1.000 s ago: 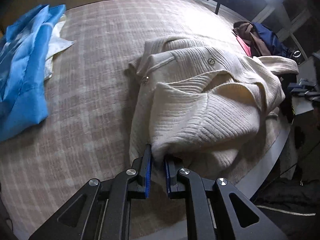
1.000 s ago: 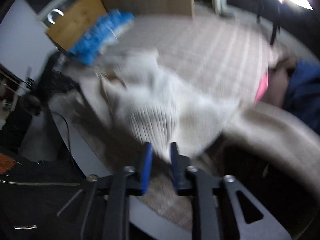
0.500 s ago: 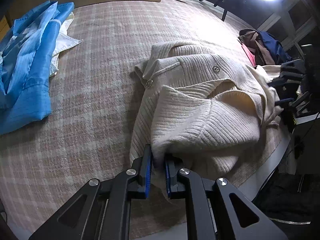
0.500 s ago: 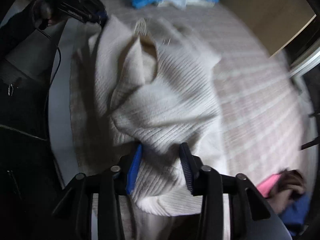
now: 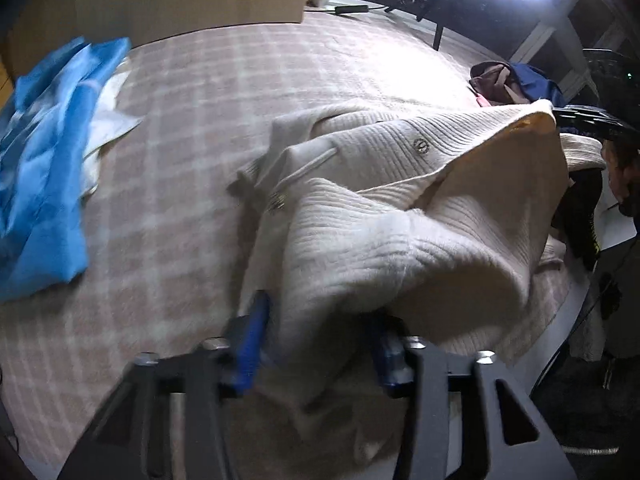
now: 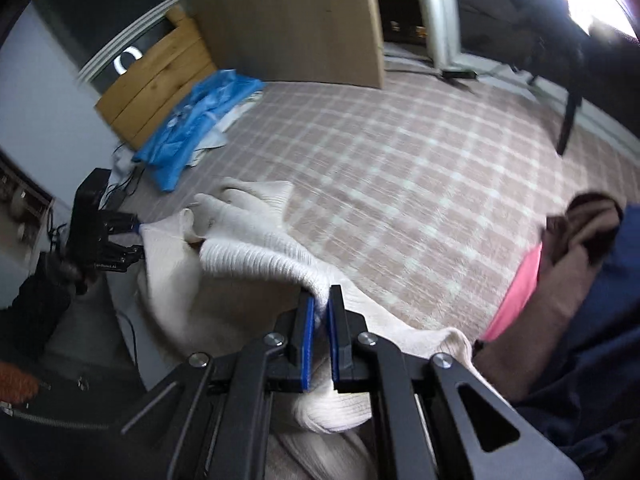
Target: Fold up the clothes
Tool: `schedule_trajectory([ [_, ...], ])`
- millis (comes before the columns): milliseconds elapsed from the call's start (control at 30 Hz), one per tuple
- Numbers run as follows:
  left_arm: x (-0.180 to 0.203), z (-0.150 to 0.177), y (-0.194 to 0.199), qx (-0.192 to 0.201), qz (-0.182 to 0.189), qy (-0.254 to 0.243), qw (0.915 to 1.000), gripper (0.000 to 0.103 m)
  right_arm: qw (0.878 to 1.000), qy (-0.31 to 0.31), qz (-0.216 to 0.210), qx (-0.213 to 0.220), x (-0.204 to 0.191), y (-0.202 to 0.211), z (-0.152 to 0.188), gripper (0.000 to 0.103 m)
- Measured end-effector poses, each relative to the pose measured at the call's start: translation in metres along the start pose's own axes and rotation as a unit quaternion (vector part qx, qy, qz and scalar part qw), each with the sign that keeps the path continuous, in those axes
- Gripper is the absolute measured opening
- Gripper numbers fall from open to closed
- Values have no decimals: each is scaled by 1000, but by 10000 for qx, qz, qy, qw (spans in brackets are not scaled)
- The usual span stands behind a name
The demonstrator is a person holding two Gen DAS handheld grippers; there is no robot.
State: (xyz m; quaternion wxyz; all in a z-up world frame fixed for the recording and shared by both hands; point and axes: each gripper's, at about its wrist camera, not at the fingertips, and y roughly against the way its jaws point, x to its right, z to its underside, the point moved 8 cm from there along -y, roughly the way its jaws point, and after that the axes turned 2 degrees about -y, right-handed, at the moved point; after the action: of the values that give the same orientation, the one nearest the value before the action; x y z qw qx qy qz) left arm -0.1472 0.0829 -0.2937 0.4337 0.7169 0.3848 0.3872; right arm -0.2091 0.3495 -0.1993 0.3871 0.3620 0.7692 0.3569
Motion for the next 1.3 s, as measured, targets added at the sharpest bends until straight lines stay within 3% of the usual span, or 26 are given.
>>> schedule_trajectory([
  [67,-2,-10,5,88,57,185,9998,8,9998,-122,68,129,0,-5,-1,6],
  [133,-4,-25,36,404,110,248,9988,8,9990,-181,78,397,-2,9,-11,6],
  [200,-4,-45,79,814,91,208,9964,8,9962,-232,37,837,-7,36,-26,6],
  [300,-3,-84,165,1591,59,95,9872,7,9836,-220,53,1787,-25,117,-66,6],
  [433,12,-131,290,2581,-357,-392,9647,7,9598,108,290,2788,-63,220,-105,6],
  [500,25,-144,355,3027,-505,-662,9495,7,9416,396,503,3306,-95,282,-114,6],
  [633,60,-151,451,3735,-836,-1142,9168,7,9087,824,909,3990,-144,373,-117,6],
  [767,72,-144,511,4055,-1148,-1412,8958,7,8812,936,1230,4467,-175,438,-108,6],
  [967,97,-123,548,4314,-1514,-1899,8689,7,8454,1097,1785,4912,-205,487,-80,6],
  [1067,104,-125,551,4302,-1623,-2017,8648,8,8378,1142,1974,4961,-208,494,-73,6],
  [1167,99,-135,540,4202,-1704,-2013,8683,8,8354,1161,2118,4937,-201,487,-77,6],
  [1233,90,-146,523,4046,-1727,-1972,8761,8,8386,1165,2192,4849,-188,474,-87,6],
  [1300,85,-158,503,3869,-1752,-1945,8842,8,8535,1057,2167,4620,-168,449,-100,6],
])
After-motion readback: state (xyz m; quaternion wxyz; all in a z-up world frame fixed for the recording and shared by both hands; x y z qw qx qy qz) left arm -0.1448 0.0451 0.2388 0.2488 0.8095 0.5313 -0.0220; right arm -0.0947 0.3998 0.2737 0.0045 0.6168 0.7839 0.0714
